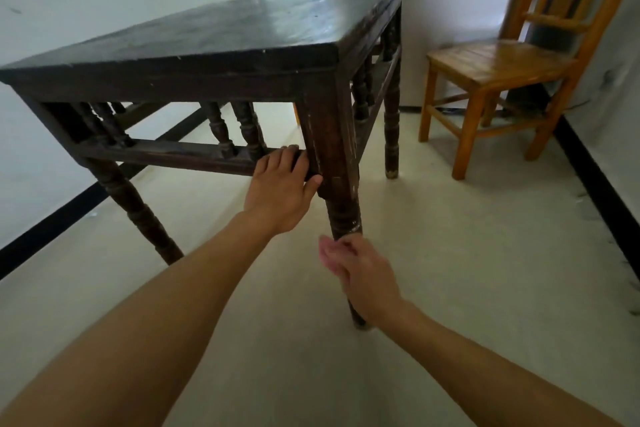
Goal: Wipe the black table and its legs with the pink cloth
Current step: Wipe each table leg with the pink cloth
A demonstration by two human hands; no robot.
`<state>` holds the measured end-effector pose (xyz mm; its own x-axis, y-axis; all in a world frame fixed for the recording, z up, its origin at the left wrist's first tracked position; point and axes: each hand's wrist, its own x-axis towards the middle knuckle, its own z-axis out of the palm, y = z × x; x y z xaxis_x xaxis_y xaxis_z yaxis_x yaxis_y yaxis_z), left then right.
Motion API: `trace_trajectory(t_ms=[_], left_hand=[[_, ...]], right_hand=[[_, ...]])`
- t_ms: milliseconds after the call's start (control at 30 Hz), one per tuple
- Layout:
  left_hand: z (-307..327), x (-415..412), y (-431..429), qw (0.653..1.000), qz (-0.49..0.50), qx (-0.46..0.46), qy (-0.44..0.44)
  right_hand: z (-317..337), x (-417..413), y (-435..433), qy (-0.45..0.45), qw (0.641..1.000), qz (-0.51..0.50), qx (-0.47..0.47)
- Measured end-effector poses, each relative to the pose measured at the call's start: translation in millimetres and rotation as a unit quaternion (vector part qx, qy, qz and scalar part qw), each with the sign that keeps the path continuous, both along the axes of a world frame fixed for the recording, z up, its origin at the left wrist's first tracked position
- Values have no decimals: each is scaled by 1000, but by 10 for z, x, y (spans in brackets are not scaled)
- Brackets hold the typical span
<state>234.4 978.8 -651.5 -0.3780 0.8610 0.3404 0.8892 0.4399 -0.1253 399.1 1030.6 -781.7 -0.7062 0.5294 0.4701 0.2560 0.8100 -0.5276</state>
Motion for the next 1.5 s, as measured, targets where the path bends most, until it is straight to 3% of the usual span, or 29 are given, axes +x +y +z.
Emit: trace_trajectory(t_ms=[67, 200, 367, 433, 500, 567, 733, 967, 1133, 1300, 1433, 1500], left_hand=[[-11, 16, 0, 1000, 0, 6, -3], [-26, 1, 12, 1000, 10, -13, -18], [-37, 12, 33, 1000, 16, -13, -22], [-39, 21, 47, 1000, 18, -14, -21], [-49, 22, 48, 1000, 19, -14, -21], [-72, 18, 42, 1000, 20, -12, -15], [-64, 16, 56, 999, 25, -15, -16], [-62, 18, 48, 999, 25, -14, -21], [-66, 21, 55, 999, 24, -11, -29], [-64, 34, 57, 999, 27, -8, -30], [-88, 40, 58, 999, 27, -4, -24], [-83, 36, 57, 999, 30, -8, -25]], right_hand=[[-176, 75, -86, -56, 998, 35, 4], [53, 49, 104, 53, 998, -39, 15], [257, 13, 331, 19, 999, 9, 41], [163, 95, 577, 17, 998, -55, -32], [95, 224, 822, 5, 977, -174, -123], [117, 274, 944, 14, 960, -226, -164], [311, -98, 723, 42, 969, -174, -171], [-414, -36, -220, 5, 1000, -23, -21], [-76, -70, 111, 53, 994, -46, -79], [143, 242, 779, 43, 956, -242, -162], [312, -2, 540, 116, 968, -210, -69], [196, -143, 239, 137, 976, -154, -71]])
